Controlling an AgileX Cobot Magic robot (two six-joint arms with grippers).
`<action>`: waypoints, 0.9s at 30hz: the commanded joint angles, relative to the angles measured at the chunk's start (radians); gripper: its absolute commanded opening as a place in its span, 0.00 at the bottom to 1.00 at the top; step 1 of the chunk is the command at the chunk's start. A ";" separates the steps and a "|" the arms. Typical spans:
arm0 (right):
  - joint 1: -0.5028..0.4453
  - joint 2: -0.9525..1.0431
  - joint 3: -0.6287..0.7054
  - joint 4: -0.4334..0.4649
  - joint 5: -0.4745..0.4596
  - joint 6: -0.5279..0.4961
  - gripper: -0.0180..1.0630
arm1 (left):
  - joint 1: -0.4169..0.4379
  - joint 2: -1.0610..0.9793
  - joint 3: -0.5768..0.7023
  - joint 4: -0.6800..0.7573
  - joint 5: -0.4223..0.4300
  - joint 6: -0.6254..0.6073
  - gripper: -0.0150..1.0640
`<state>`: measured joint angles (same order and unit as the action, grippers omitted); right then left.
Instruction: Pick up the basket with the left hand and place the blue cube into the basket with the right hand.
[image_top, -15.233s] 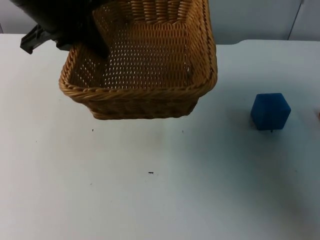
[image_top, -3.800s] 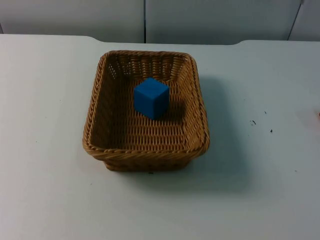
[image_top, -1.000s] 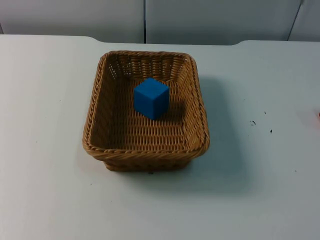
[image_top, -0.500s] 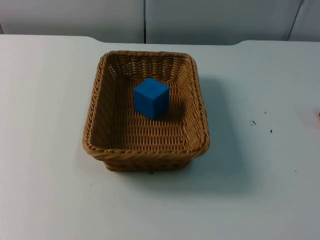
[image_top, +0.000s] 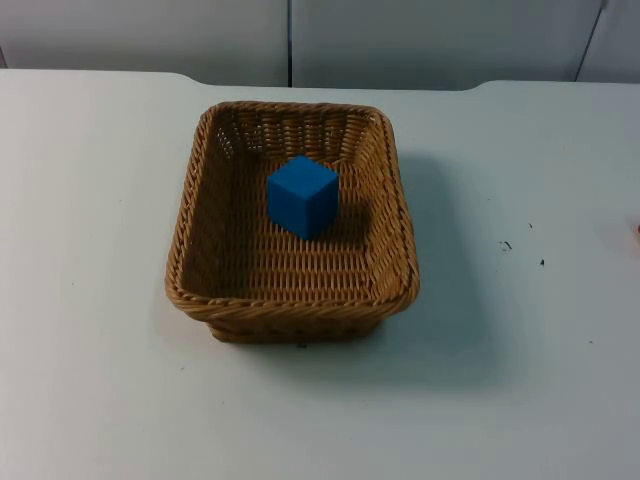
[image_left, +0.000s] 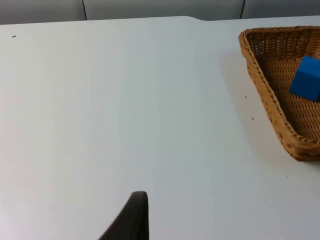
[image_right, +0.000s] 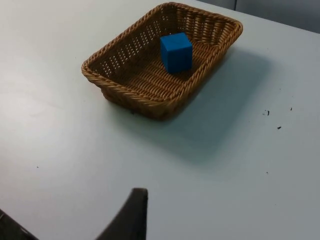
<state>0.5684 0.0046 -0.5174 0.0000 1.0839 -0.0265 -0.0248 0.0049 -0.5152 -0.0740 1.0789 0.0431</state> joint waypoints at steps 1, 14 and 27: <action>-0.001 -0.005 0.010 0.000 -0.005 0.002 0.99 | -0.007 -0.005 0.002 -0.001 0.000 -0.007 0.99; -0.010 -0.005 0.010 0.000 -0.005 0.002 0.99 | -0.007 -0.005 0.002 -0.001 0.000 -0.007 0.99; -0.263 -0.005 0.010 0.000 -0.005 0.002 0.99 | -0.007 -0.005 0.002 -0.001 0.000 -0.007 0.99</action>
<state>0.3209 0.0046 -0.5174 0.0000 1.0839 -0.0265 -0.0248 0.0049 -0.5152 -0.0740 1.0789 0.0428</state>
